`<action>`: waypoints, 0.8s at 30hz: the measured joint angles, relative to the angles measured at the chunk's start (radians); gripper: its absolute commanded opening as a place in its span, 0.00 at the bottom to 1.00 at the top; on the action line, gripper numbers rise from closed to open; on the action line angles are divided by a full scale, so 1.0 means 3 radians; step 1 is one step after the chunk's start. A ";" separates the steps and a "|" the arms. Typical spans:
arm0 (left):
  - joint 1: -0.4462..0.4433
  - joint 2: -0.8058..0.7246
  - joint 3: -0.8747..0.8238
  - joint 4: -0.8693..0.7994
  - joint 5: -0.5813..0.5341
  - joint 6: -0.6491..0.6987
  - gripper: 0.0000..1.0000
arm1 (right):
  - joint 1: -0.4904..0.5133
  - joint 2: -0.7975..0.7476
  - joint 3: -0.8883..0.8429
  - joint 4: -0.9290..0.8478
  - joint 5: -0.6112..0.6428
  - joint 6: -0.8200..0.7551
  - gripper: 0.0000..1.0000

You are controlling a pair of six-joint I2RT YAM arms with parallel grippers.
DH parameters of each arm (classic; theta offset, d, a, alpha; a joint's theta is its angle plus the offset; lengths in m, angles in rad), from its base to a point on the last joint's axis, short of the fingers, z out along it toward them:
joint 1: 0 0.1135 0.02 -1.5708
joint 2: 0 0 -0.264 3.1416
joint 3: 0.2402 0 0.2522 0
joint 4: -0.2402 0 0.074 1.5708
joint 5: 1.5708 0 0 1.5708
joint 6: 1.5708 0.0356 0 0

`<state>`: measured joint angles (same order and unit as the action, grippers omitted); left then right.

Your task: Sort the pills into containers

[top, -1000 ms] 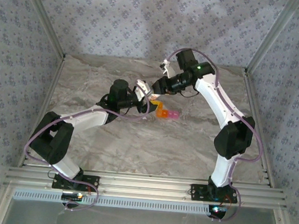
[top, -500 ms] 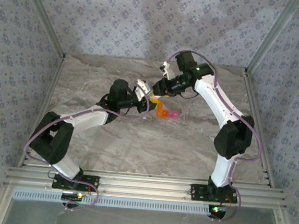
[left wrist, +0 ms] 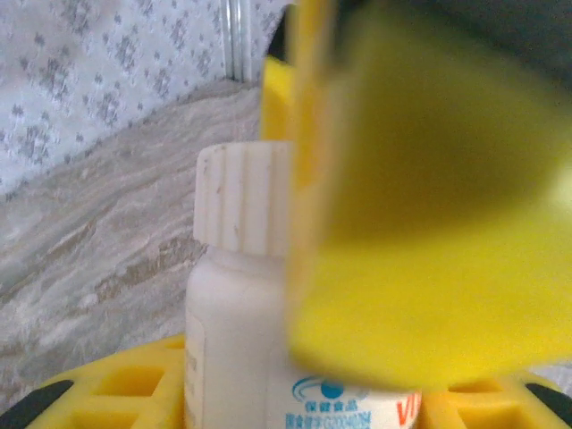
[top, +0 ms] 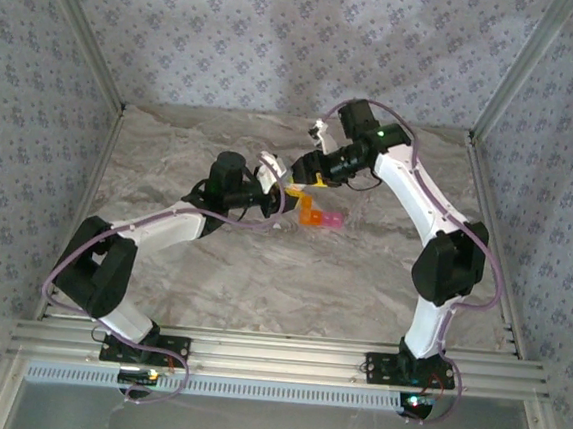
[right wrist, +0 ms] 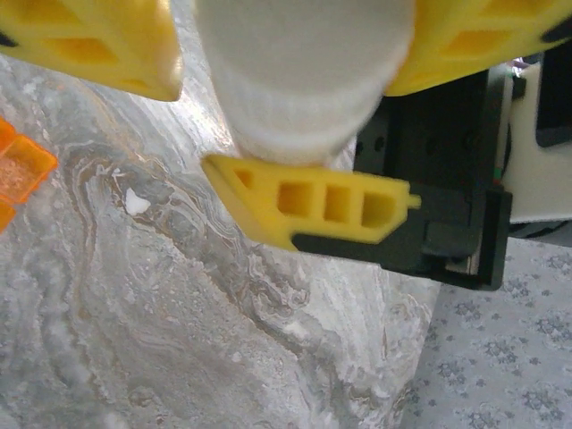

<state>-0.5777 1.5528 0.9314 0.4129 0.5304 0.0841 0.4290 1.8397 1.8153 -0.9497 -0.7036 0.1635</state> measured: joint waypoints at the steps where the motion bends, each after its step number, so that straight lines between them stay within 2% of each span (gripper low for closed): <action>1: 0.0023 -0.0013 0.0025 -0.0079 -0.0023 -0.0037 0.28 | -0.0056 -0.0086 -0.0107 0.0065 -0.0036 0.0029 0.69; 4: 0.0050 -0.0042 0.0085 -0.0234 -0.0071 -0.0090 0.26 | -0.0229 -0.0394 -0.0416 0.0267 -0.0086 0.0189 0.71; 6: 0.0066 -0.0075 0.0113 -0.0327 -0.0098 -0.0108 0.21 | -0.0346 -0.0626 -0.0660 0.0481 -0.0125 0.0361 0.71; 9: 0.0071 -0.0122 0.0139 -0.0404 -0.0125 -0.0111 0.00 | -0.0495 -0.0931 -0.1021 0.0885 -0.0140 0.0706 0.71; 14: 0.0071 -0.0141 0.0168 -0.0557 -0.0121 -0.0053 0.00 | -0.0509 -0.1064 -0.1404 0.1555 0.0067 0.1330 0.72; 17: 0.0071 -0.0141 0.0200 -0.0643 -0.0064 0.0009 0.00 | -0.0462 -0.1063 -0.1488 0.1784 0.0219 0.1601 0.76; 24: 0.0071 -0.0106 0.0375 -0.0750 0.0032 0.0028 0.00 | -0.0267 -0.1044 -0.1490 0.2117 0.0436 0.1878 0.78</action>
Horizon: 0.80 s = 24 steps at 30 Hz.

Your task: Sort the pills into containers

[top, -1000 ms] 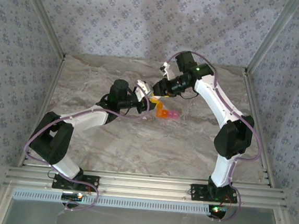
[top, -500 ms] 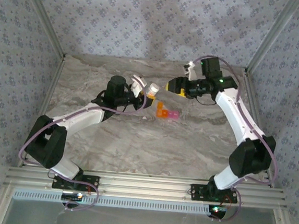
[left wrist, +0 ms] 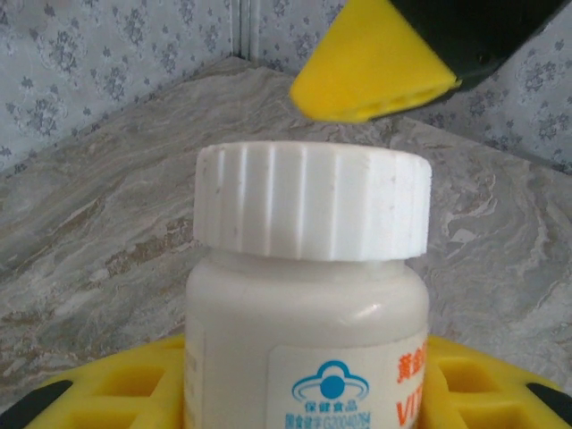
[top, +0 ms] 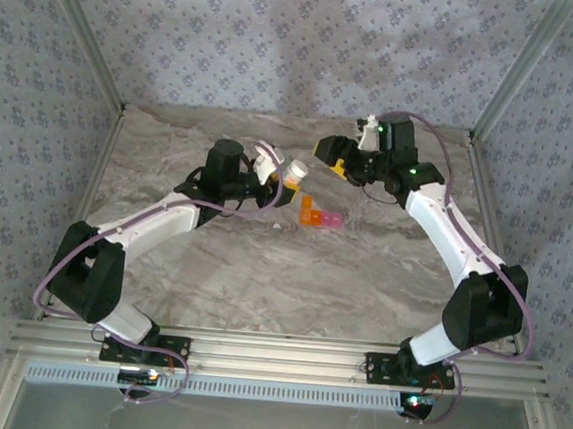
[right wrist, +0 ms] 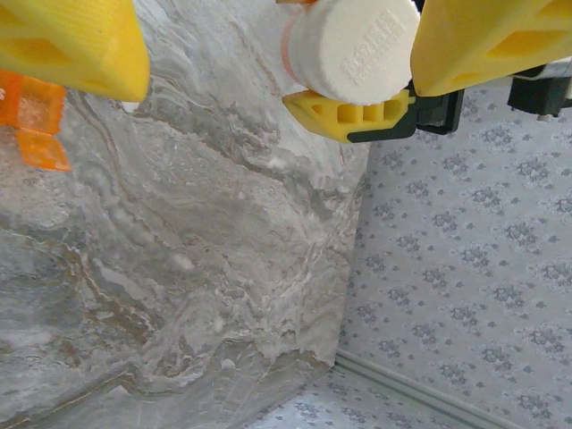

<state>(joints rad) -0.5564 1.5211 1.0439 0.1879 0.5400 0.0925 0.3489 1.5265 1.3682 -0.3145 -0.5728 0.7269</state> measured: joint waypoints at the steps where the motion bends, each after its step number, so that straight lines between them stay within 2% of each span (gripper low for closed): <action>1: 0.0000 0.0018 0.0025 -0.0005 0.0008 -0.0001 0.00 | 0.0033 0.0018 0.0000 0.0031 0.0014 0.0025 0.78; 13: 0.0000 0.0117 0.0043 -0.0033 0.0047 -0.0052 0.00 | 0.0262 0.0189 0.0010 0.0117 0.0067 0.0098 0.73; 24: 0.0000 0.0132 0.0048 -0.0045 0.0048 -0.0062 0.00 | 0.0360 0.0245 0.0037 0.0167 0.0061 0.0108 0.53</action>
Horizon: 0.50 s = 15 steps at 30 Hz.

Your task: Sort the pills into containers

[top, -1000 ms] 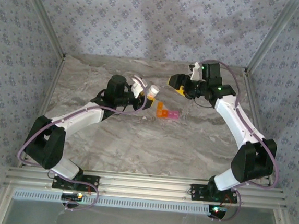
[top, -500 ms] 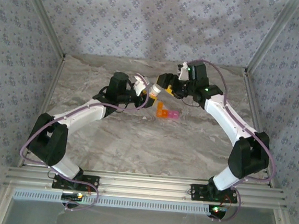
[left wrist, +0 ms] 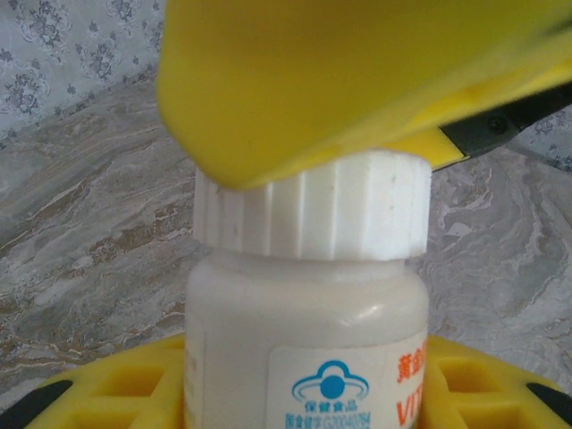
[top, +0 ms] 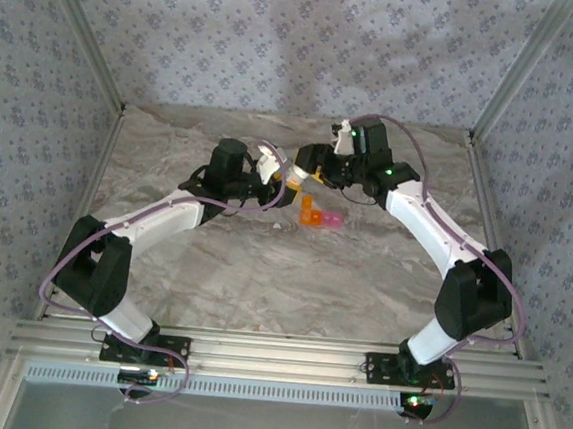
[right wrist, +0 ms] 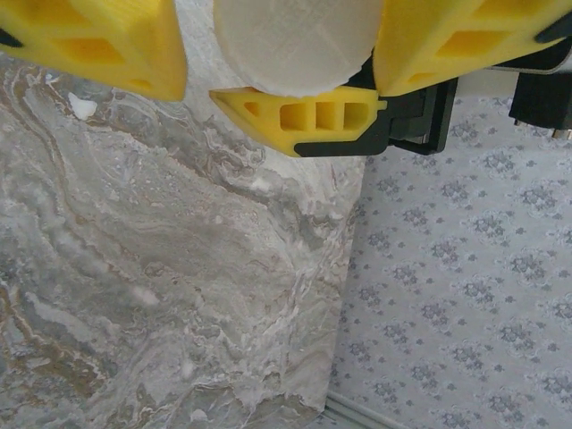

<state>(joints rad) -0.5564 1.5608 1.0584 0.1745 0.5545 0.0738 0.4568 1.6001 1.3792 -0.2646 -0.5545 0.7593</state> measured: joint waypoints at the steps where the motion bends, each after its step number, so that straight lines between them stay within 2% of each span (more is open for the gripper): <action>1: 0.0000 0.0000 0.0000 0.0000 0.0000 -0.0005 0.00 | 0.0011 0.0006 -0.0001 0.0003 -0.0001 0.0001 0.50; 3: 0.0000 0.0001 0.0000 -0.0001 0.0003 -0.0017 0.00 | 0.0029 0.0015 -0.0001 0.0006 -0.0008 0.0000 0.49; 10: 0.0000 0.0009 0.0000 -0.0013 0.0014 -0.0039 0.00 | 0.0045 0.0022 -0.0001 0.0003 -0.0009 -0.0100 0.35; 15: 0.0045 0.0010 -0.0001 0.0018 0.0132 -0.0156 0.00 | -0.0014 0.0019 -0.0109 0.0229 -0.0244 -0.0456 0.37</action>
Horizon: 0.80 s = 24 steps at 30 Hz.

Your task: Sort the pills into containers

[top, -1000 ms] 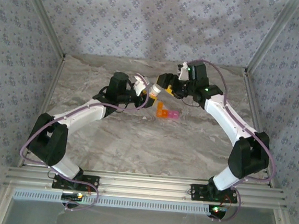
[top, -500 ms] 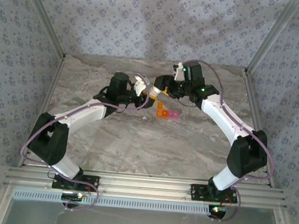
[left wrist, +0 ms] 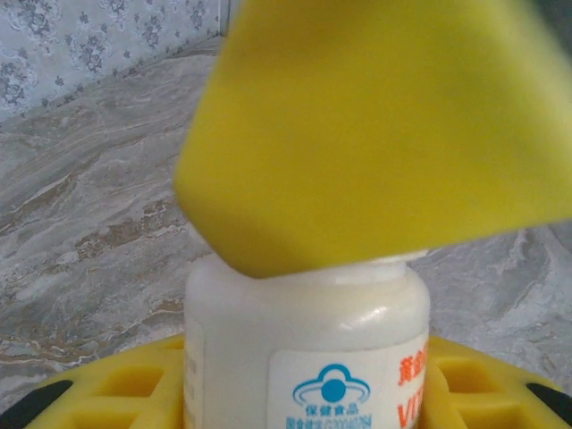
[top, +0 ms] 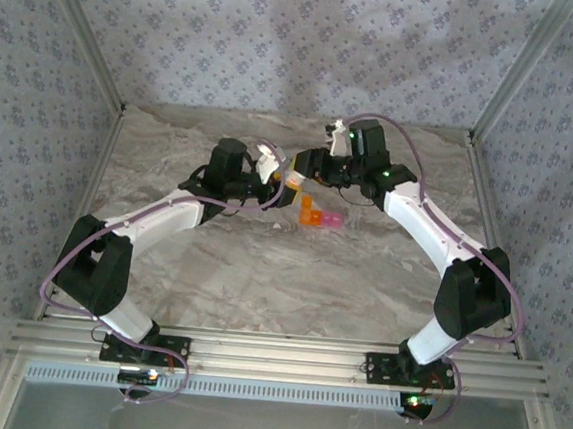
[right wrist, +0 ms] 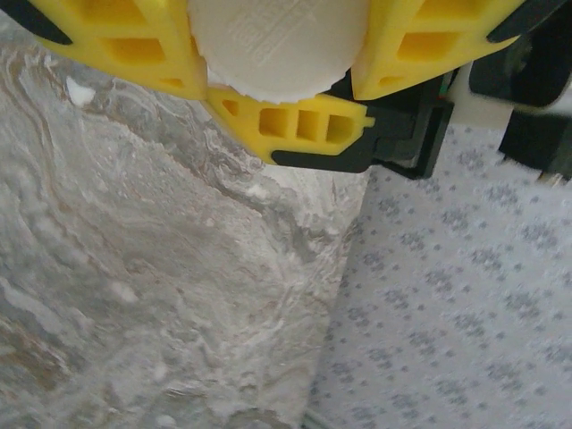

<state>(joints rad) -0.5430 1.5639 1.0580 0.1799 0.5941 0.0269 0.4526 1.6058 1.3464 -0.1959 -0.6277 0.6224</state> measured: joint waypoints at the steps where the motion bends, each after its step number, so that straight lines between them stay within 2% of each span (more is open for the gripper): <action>1: 0.0017 0.0000 -0.0003 0.0014 0.0061 -0.0051 0.00 | -0.0024 -0.0008 -0.0065 0.0121 -0.0097 -0.0103 0.37; 4: 0.0046 0.0003 -0.0023 0.0078 0.0267 -0.0200 0.00 | -0.0111 -0.0043 -0.0257 0.0464 -0.0420 -0.0304 0.40; 6: 0.0047 0.0008 -0.0023 0.0107 0.0340 -0.0271 0.00 | -0.0169 -0.0043 -0.0331 0.0628 -0.0627 -0.0366 0.52; 7: 0.0046 0.0008 -0.0023 0.0112 0.0367 -0.0300 0.00 | -0.0187 -0.0043 -0.0354 0.0676 -0.0688 -0.0399 0.62; 10: 0.0081 0.0005 -0.0020 0.0142 0.0388 -0.0334 0.00 | -0.0230 -0.0069 -0.0411 0.0692 -0.0726 -0.0462 0.73; 16: 0.0127 0.0005 -0.0010 0.0080 0.0262 -0.0247 0.00 | -0.0327 -0.0301 -0.0537 0.0671 -0.0676 -0.0351 0.75; 24: 0.0113 0.0004 0.0032 -0.0150 0.0025 0.0019 0.00 | -0.0365 -0.0491 -0.0584 0.0487 -0.0061 0.0183 0.76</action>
<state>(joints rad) -0.5091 1.5650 1.0676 0.1349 0.6018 0.0326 0.3431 1.4586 1.1713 -0.0498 -0.6460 0.6773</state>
